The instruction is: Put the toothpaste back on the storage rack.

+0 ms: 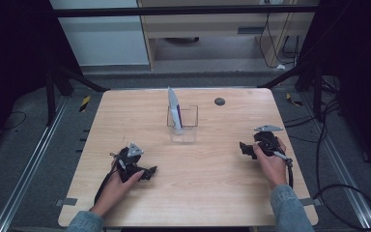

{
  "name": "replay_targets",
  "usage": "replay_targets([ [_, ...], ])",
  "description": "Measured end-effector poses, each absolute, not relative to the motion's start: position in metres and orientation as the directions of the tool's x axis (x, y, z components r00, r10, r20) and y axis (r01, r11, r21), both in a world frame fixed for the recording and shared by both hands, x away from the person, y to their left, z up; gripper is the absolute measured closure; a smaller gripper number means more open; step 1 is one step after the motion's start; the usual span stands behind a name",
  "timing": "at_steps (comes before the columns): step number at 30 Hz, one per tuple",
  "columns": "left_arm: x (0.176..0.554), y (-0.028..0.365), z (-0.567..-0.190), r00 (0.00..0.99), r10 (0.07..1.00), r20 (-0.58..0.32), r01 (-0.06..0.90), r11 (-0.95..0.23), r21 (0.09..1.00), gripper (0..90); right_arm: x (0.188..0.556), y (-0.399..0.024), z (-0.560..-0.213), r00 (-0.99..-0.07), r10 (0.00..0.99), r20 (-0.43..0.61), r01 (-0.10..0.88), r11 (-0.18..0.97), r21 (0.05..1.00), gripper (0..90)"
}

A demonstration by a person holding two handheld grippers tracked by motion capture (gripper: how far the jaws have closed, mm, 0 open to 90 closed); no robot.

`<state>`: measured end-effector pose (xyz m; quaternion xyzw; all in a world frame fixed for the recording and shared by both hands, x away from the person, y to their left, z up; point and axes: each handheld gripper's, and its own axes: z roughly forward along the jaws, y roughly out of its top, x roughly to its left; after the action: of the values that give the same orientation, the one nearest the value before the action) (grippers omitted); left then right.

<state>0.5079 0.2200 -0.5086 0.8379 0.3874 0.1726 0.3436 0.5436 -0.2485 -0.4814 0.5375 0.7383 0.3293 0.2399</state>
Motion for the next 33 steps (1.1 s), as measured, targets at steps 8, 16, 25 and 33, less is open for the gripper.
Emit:
replay_targets([
  [8, 0.508, 0.22, -0.509, 0.64, 0.768, 0.023, 0.531, -0.463, 0.71, 0.0, 0.549, -0.255, -0.492, -0.28, 0.96, 0.016, 0.644, 0.175, 0.745, 11.3],
  [16, 0.508, 0.22, -0.509, 0.64, 0.768, 0.023, 0.531, -0.464, 0.71, 0.0, 0.556, -0.259, -0.5, -0.243, 0.969, 0.037, 0.657, 0.136, 0.742, 11.3],
  [25, 0.508, 0.22, -0.509, 0.641, 0.767, 0.024, 0.531, -0.465, 0.709, 0.0, 0.56, -0.26, -0.505, -0.21, 0.976, 0.056, 0.649, 0.096, 0.754, 11.3],
  [33, 0.508, 0.22, -0.509, 0.64, 0.768, 0.023, 0.531, -0.464, 0.71, 0.0, 0.563, -0.262, -0.51, -0.186, 0.981, 0.059, 0.653, 0.078, 0.753, 10.5],
])
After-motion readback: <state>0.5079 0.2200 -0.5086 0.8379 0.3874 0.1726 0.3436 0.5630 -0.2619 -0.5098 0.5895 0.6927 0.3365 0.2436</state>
